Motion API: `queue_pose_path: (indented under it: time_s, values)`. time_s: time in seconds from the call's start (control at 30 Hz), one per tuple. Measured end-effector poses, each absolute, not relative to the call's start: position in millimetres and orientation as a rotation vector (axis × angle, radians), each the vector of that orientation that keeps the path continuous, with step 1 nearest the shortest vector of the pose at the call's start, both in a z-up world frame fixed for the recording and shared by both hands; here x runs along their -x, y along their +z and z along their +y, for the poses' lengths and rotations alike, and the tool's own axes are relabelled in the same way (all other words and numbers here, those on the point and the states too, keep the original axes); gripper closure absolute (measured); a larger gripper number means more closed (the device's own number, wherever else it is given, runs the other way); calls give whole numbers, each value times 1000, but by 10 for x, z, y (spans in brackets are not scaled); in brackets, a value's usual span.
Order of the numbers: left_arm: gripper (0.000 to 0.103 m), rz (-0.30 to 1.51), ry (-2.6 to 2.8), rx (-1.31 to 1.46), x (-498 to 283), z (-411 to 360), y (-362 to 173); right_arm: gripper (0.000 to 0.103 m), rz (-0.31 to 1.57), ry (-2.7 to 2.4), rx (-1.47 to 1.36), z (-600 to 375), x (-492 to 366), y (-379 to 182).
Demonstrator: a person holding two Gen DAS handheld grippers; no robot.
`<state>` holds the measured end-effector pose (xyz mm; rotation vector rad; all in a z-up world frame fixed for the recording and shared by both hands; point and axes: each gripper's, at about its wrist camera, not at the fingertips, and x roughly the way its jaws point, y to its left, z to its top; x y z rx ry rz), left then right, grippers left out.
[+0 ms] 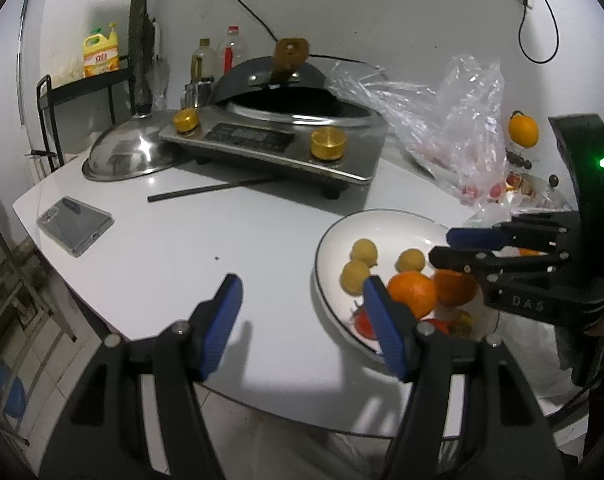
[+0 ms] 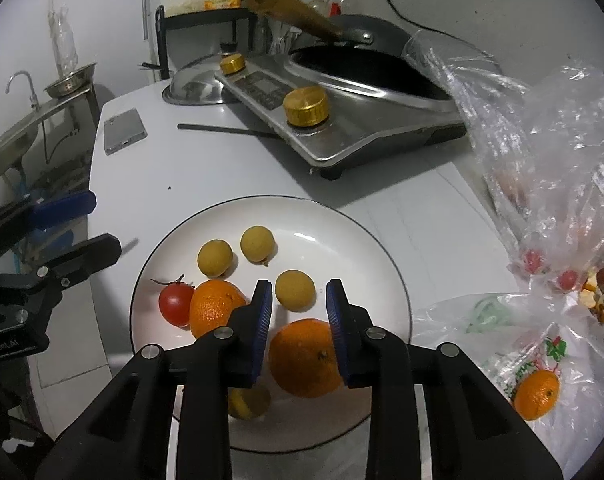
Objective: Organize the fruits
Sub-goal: 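Lower the yellow fruit onto the plate and open the right gripper, then move both tools back over the fruit on the plastic bag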
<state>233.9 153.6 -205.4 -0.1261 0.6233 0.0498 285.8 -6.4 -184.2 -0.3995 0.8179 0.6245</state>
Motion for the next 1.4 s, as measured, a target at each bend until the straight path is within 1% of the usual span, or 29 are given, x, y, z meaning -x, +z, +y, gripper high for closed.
queue_pose_path:
  time_s: [0.57, 0.73, 0.8, 0.87, 1.4]
  values:
    - [38, 585, 2, 76, -2153, 1084, -1830, 73, 754, 601, 360, -496, -2541, -1556]
    - [35, 575, -13, 60, -2121, 921, -1775, 73, 736, 584, 341, -692, -2450, -1481]
    - [35, 572, -19, 53, -2111, 849, -1754, 72, 732, 577, 334, -767, -2424, -1466]
    - [35, 571, -26, 45, -2099, 789, -1739, 68, 731, 566, 327, -843, -2409, -1459]
    - [35, 583, -95, -28, -2171, 199, -1684, 68, 720, 488, 262, -1541, -2321, -1423]
